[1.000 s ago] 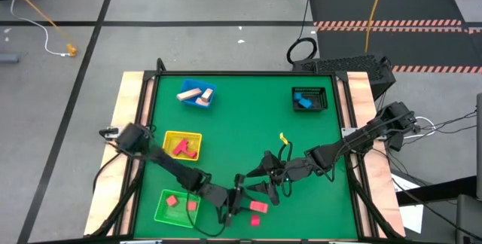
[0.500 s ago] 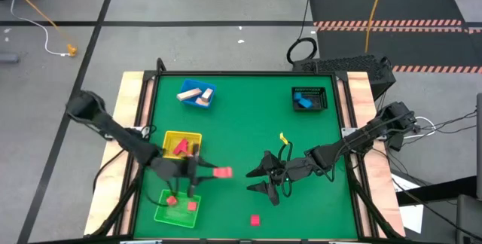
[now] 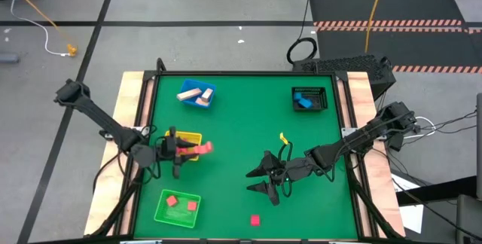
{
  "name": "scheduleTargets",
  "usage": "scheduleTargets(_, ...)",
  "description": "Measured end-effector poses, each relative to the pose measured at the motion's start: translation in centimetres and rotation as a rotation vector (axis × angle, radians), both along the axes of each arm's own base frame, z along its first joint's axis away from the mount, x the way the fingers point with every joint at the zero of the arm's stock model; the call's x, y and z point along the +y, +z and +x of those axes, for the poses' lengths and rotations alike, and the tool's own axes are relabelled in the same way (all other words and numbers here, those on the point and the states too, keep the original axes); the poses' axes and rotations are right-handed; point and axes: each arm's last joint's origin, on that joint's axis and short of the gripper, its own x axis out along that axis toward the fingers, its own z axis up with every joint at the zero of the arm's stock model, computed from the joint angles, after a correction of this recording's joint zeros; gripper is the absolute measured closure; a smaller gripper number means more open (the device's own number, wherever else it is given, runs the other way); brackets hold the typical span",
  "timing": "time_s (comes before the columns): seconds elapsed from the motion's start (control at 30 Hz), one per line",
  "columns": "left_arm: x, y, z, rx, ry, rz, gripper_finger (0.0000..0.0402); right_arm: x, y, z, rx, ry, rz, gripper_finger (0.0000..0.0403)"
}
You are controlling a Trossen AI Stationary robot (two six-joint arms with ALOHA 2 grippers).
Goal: Sort & place blocks by color
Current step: Put the orange block into the green bin
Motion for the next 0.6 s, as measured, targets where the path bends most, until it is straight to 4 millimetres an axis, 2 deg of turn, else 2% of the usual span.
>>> scheduleTargets(0.4,1.3,-0.4,-2.0,0.087,0.059,-0.127,0.0252,0.0,0.0,0.0,0.0,0.0,0.0,0.0188)
scheduleTargets(0.6,0.4,-0.2,-2.4,0.101,-0.095,-0.136,0.0252,0.0,0.0,0.0,0.0,0.0,0.0,0.0188)
